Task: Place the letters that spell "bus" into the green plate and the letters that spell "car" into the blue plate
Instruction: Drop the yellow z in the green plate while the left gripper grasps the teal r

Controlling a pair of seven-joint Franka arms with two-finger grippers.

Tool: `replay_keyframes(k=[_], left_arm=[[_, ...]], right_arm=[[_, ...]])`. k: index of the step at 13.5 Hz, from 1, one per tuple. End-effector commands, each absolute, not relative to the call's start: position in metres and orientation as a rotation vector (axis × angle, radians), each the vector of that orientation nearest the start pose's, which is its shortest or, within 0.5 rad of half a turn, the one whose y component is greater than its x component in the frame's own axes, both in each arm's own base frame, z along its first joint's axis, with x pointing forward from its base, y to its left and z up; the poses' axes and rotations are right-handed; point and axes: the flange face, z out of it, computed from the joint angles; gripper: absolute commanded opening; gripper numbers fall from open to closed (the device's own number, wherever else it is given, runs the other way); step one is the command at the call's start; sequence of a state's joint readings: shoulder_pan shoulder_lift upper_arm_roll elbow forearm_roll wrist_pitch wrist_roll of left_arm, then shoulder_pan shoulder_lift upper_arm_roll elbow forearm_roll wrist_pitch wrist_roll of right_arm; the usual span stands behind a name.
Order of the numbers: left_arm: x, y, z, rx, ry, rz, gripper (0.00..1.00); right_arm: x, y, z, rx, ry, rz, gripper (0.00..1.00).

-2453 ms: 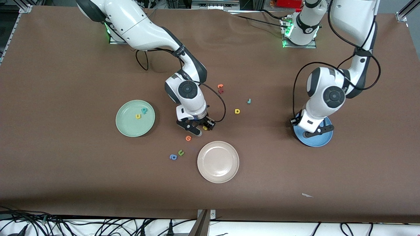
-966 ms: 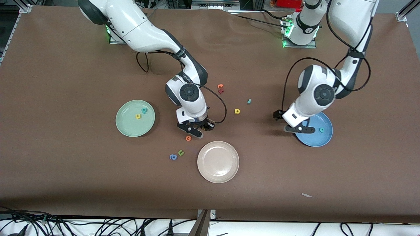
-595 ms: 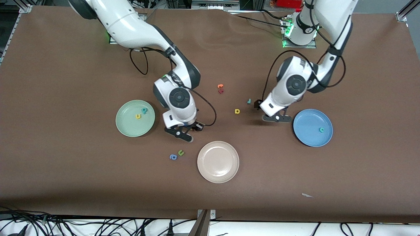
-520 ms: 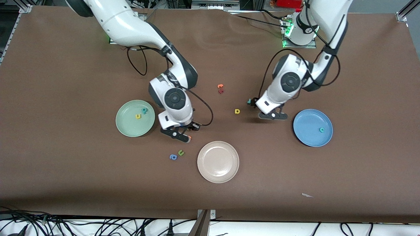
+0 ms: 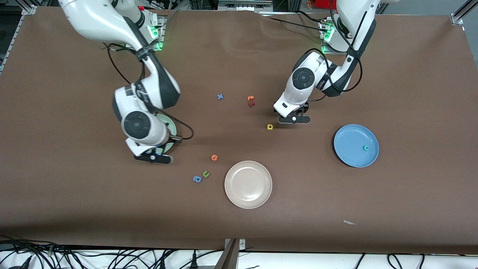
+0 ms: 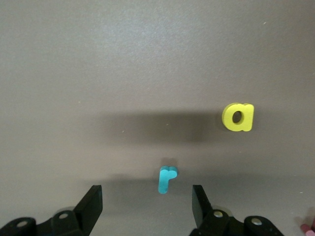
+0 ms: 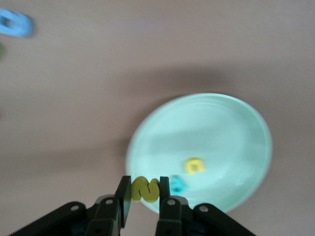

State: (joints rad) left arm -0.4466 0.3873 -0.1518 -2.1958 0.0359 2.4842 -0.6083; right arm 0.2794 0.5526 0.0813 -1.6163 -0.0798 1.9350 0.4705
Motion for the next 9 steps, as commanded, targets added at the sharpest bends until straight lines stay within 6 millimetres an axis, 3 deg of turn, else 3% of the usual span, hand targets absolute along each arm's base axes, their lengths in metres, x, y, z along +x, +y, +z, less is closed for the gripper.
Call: replay_keyframes(k=[1,3,4,5,6,7,9], left_arm=[[0.449,-0.31,0.194,-3.118,0.019,0.106,0.77],[0.444,-0.316,0.186,-3.121,0.037,0.106,0.73],[0.443,-0.317,0.183,-3.12,0.023,0.111,0.71],[0.443,-0.317,0.181,-3.122,0.013,0.108,0.69],[0.44,-0.318,0.178,-3.118,0.018,0.118,0.67],[0.439,-0.318,0.175,-3.116,0.02,0.124,0.65],[0.438,-0.32,0.176,-3.117,0.022,0.123,0.59]], right_arm=[[0.589,0.184,0.267,-3.235,0.04,0.374,0.1],[0.572,0.157,0.221,-3.229,0.015,0.303,0.1],[0.558,0.153,0.202,-3.22,0.008,0.247,0.11],[0.557,0.151,0.199,-3.219,0.011,0.23,0.26],[0.559,0.148,0.2,-3.22,0.016,0.229,0.55],[0.56,0.148,0.206,-3.22,0.029,0.219,1.0],[0.566,0.15,0.226,-3.218,0.021,0.19,1.0]])
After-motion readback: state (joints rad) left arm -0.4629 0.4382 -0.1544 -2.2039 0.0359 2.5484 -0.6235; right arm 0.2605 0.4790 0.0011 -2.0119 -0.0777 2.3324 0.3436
